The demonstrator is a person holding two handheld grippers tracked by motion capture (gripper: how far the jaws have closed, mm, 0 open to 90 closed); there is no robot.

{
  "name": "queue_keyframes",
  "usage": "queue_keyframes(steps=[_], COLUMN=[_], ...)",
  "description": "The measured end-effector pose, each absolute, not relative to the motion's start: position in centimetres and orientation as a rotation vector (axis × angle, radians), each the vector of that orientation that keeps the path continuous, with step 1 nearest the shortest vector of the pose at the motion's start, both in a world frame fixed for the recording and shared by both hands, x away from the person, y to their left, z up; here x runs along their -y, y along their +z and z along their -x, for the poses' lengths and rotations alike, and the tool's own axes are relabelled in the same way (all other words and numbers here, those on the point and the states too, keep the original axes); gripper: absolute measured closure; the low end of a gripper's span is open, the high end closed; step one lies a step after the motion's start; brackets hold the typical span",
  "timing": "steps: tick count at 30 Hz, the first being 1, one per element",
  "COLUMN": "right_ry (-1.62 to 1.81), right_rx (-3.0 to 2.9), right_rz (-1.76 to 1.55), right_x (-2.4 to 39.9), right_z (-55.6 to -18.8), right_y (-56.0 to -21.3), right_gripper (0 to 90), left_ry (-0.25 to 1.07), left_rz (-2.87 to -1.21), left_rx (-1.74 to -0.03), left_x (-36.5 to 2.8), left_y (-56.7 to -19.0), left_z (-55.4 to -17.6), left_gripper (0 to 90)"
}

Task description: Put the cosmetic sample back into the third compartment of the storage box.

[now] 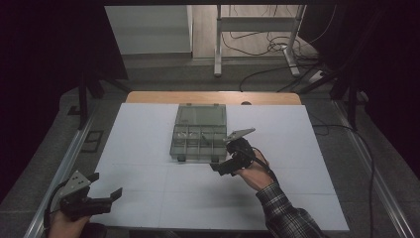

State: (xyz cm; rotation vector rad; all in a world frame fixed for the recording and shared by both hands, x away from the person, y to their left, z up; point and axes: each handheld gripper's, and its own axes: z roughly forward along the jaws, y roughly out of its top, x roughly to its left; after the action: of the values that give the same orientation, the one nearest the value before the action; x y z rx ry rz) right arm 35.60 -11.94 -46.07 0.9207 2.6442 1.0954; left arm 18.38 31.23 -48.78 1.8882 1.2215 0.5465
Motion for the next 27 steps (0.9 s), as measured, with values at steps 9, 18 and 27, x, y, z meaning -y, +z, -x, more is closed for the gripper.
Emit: queue_keyframes(steps=[9,18,27], right_ry=[1.086,1.093,1.111], right_rx=[-2.644,-2.626,-2.601], right_rz=[-0.919,-0.906,-0.921], right_x=[12.5,13.6,14.9], right_z=[-34.8,-33.8,-33.0], right_y=[-46.4,-46.5,-46.5], right_gripper=[1.6,1.5,0.8], left_ry=[0.548,0.55,0.55], left_rz=[-1.889,-1.89,-1.891], left_rx=[-1.221,-1.221,-1.221], left_x=[-31.2,-31.2,-31.2], left_y=[-48.8,-48.8,-48.8], left_z=[-18.4,-18.4,-18.4], left_gripper=[2.4,2.4,2.4])
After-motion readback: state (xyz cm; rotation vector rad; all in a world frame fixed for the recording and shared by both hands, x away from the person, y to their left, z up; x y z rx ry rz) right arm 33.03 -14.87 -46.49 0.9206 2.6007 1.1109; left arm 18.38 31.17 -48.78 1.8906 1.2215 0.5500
